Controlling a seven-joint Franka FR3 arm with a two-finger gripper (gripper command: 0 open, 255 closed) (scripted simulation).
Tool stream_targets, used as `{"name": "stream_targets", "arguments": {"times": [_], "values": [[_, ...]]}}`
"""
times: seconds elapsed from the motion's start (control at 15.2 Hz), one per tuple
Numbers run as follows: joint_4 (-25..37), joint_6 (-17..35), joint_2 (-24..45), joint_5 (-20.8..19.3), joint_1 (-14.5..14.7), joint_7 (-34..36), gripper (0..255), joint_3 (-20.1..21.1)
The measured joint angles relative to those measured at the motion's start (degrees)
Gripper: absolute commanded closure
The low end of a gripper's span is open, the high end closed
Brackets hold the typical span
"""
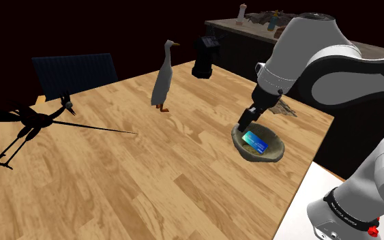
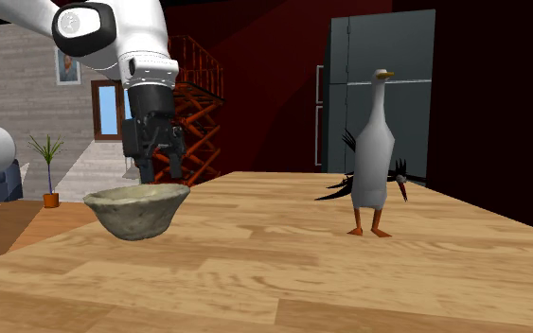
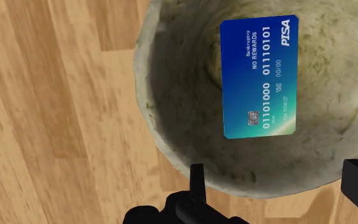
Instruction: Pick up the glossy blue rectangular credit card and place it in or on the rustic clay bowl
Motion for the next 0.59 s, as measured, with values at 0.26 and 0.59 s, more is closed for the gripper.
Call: {"name": "stream_targets", "arguments": {"times": [0.26,0.59], "values": [[0.7,-1.1,-0.4,0.0,0.0,0.0,0,-0.1],[4.6,-7.9,-3.3,-0.1,0.3,-0.1,0,-0.8]]}}
